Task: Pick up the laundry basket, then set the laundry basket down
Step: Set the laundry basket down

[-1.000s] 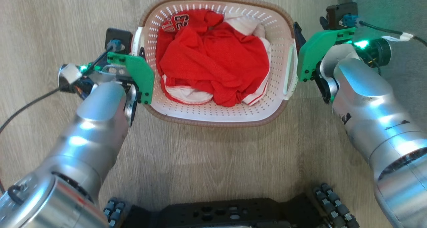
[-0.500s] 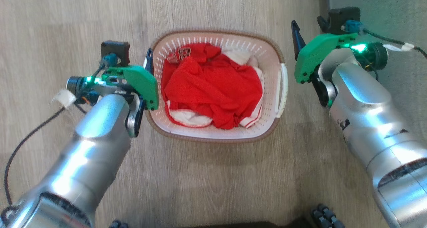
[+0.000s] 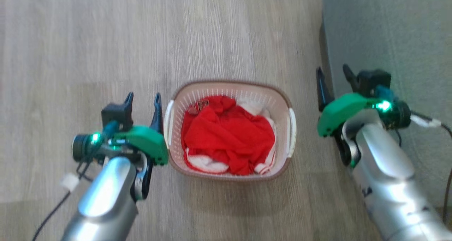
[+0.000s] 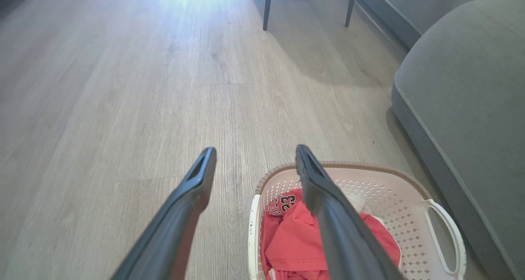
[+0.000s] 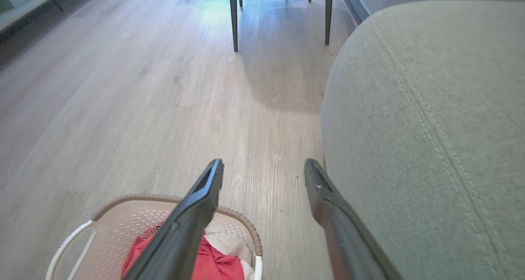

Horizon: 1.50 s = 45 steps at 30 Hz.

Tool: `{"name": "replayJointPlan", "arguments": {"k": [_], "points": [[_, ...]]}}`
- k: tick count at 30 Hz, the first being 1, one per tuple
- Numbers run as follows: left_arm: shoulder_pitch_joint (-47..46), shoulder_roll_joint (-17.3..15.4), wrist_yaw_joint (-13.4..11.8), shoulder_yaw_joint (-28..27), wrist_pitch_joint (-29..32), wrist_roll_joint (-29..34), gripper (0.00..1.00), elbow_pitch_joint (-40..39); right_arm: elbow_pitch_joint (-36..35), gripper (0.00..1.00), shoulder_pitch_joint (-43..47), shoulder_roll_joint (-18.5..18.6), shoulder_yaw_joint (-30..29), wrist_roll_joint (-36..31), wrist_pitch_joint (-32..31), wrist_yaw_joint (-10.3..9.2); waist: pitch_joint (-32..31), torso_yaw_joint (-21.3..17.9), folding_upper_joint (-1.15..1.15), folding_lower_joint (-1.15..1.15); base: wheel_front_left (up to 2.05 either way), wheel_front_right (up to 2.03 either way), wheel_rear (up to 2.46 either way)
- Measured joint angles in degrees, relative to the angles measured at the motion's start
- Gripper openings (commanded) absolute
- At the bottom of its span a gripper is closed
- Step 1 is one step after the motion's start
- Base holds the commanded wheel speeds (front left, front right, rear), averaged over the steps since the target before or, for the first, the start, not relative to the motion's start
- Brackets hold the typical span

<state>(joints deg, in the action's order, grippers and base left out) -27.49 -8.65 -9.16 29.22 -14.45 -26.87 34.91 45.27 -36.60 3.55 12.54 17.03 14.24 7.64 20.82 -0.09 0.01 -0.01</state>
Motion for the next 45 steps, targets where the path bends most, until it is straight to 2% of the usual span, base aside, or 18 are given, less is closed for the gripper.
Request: {"name": "replayJointPlan", "arguments": {"k": [15, 23, 32, 45], "points": [[20.3, 1.5, 1.1, -11.7, 0.0, 8.6, 1.00, -16.9, -18.1, 1.00, 20.1, -0.2, -4.2, -3.2, 0.0, 0.00, -14.3, 0.6, 0.00, 0.00, 0.00, 0.00, 0.00], [28.9, 2.0, 1.2, -14.1, 0.0, 10.1, 1.00, -21.1, -26.6, 1.00, 30.4, -0.4, -6.8, -3.3, 0.0, 0.00, -19.6, 0.4, 0.00, 0.00, 0.00, 0.00, 0.00], [33.4, 2.0, 1.2, -16.2, 0.0, 10.8, 1.00, -24.0, -32.0, 1.00, 37.1, -1.0, -7.7, -4.7, 0.0, 0.00, -22.5, -0.8, 0.00, 0.00, 0.00, 0.00, 0.00], [36.2, 2.1, 1.2, -17.5, 0.0, 11.7, 1.00, -26.8, -37.0, 1.00, 39.6, -1.0, -8.7, -6.0, -0.3, -0.01, -23.6, -0.6, 0.00, 0.00, 0.00, 0.00, 0.00]]}}
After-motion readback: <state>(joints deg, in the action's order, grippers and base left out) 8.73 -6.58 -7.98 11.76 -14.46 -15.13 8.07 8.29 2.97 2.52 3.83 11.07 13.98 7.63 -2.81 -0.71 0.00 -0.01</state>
